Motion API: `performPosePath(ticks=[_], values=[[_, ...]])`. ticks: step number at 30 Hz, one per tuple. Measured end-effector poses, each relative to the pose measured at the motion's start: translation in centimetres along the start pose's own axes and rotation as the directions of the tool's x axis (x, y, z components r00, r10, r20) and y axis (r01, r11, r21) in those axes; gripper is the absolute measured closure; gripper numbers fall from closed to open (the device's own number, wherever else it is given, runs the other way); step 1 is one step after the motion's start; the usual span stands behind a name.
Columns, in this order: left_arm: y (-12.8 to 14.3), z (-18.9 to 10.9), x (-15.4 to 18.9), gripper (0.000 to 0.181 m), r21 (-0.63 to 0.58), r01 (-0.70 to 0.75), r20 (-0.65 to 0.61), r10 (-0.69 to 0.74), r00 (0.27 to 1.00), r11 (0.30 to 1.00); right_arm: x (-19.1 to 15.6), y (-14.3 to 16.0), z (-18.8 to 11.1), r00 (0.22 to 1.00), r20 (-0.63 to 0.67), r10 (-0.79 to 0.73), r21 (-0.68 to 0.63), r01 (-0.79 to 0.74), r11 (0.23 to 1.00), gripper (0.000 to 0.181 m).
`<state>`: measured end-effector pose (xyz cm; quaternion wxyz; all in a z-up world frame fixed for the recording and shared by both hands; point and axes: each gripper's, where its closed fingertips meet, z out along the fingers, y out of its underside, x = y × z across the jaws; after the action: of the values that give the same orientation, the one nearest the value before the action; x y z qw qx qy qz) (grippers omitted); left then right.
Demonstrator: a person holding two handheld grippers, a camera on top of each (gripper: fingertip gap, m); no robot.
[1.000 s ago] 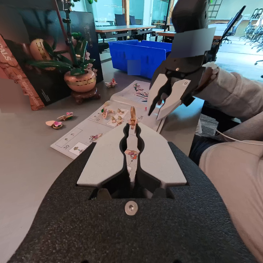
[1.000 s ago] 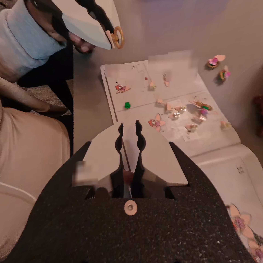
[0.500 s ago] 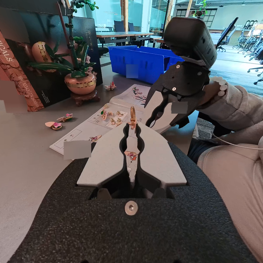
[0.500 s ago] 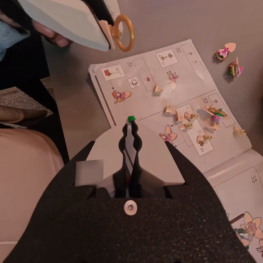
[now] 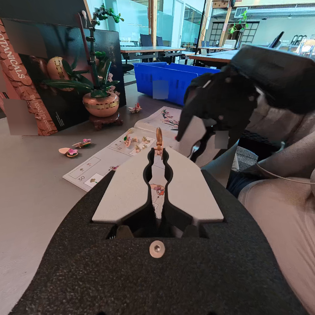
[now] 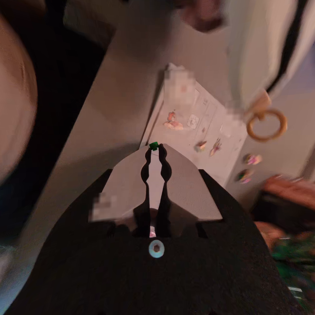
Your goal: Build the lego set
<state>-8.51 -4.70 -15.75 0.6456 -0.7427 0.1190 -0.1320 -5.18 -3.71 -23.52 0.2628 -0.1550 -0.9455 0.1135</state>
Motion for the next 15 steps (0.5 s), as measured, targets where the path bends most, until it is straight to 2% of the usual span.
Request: performPosePath(ticks=[1, 2, 3, 5, 6, 8, 12, 15], values=[[-0.1, 0.0, -0.1, 0.172, 0.005, 0.003, 0.002, -0.003, 1.000, 1.000, 0.0, 0.1, -0.4, 0.983, -0.025, -0.182, -0.044, 0.181, 0.983, 0.172], [-0.1, -0.1, -0.1, 0.172, 0.009, 0.008, 0.002, -0.008, 1.000, 1.000, 0.3, 0.4, -0.8, 0.931, -0.061, -0.361, -0.103, 0.354, 0.930, 0.173], [-0.1, -0.1, -0.2, 0.172, 0.011, 0.013, 0.000, -0.013, 1.000, 1.000, 0.7, 0.8, -1.2, 0.853, -0.080, -0.516, -0.178, 0.497, 0.849, 0.173], [-0.2, -0.1, -0.2, 0.172, 0.014, 0.018, -0.002, -0.018, 1.000, 1.000, 1.2, 2.0, -1.7, 0.706, -0.050, -0.707, -0.314, 0.661, 0.682, 0.173], [-0.2, -0.1, -0.2, 0.172, 0.015, 0.016, -0.002, -0.016, 1.000, 1.000, 1.0, 2.5, -1.8, 0.658, -0.006, -0.753, -0.342, 0.706, 0.620, 0.173], [-0.1, -0.1, -0.1, 0.172, 0.011, 0.008, -0.002, -0.008, 1.000, 1.000, 0.5, 3.2, -1.5, 0.598, 0.057, -0.799, -0.346, 0.763, 0.546, 0.173], [-0.1, -0.1, 0.0, 0.172, 0.007, -0.001, -0.002, 0.001, 1.000, 1.000, 0.3, 3.2, -1.1, 0.496, 0.113, -0.861, -0.351, 0.831, 0.432, 0.172], [-0.1, -0.1, 0.0, 0.172, 0.014, 0.007, -0.005, -0.007, 1.000, 1.000, -0.3, 2.9, -1.0, 0.440, 0.133, -0.888, -0.347, 0.860, 0.374, 0.168]])
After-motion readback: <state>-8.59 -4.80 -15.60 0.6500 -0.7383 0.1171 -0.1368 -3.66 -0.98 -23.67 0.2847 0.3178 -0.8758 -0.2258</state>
